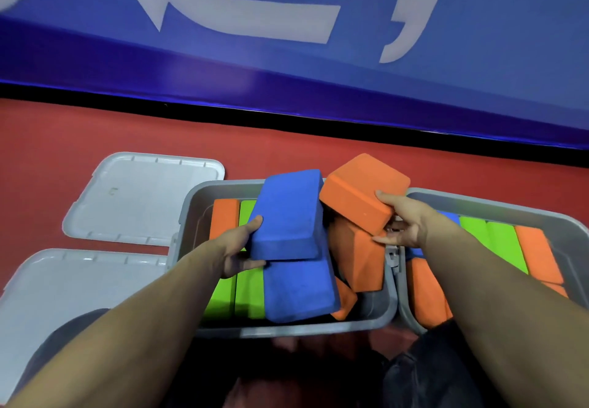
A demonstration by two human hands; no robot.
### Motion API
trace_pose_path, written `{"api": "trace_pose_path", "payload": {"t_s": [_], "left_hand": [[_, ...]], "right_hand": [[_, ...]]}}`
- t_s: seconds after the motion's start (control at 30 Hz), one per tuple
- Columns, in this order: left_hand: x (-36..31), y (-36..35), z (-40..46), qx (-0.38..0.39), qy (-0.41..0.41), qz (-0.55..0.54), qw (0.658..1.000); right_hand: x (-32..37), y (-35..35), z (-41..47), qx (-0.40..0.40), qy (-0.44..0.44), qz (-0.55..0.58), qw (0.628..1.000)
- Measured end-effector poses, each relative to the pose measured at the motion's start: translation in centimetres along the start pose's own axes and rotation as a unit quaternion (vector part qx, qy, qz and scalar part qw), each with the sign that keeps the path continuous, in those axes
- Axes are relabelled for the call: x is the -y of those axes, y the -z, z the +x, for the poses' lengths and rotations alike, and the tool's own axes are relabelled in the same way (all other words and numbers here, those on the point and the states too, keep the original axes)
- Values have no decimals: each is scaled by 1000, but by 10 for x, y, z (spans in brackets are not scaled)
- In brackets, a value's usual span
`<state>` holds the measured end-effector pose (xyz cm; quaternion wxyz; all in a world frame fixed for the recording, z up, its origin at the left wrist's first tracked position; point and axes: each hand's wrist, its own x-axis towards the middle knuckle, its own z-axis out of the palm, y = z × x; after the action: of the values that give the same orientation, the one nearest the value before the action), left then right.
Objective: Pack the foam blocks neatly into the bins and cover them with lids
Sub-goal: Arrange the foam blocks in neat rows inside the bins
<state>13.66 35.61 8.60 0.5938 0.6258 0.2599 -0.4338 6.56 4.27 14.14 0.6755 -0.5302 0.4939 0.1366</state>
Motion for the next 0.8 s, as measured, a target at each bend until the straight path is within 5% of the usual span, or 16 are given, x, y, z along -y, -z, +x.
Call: {"api": "trace_pose_path", "payload": {"t_s": [0.2,0.4,0.8], "left_hand": [[-13,25,-14,-56,-63,-43,996],[-20,88,-23,-205,-117,-80,968],[-4,150,2,-246,-70,39,966]], "right_hand": [[-1,-6,4,-27,-2,-59,998],[4,-20,10,-77,80,-89,990],[-14,-142,-13,156,105,-62,980]]}}
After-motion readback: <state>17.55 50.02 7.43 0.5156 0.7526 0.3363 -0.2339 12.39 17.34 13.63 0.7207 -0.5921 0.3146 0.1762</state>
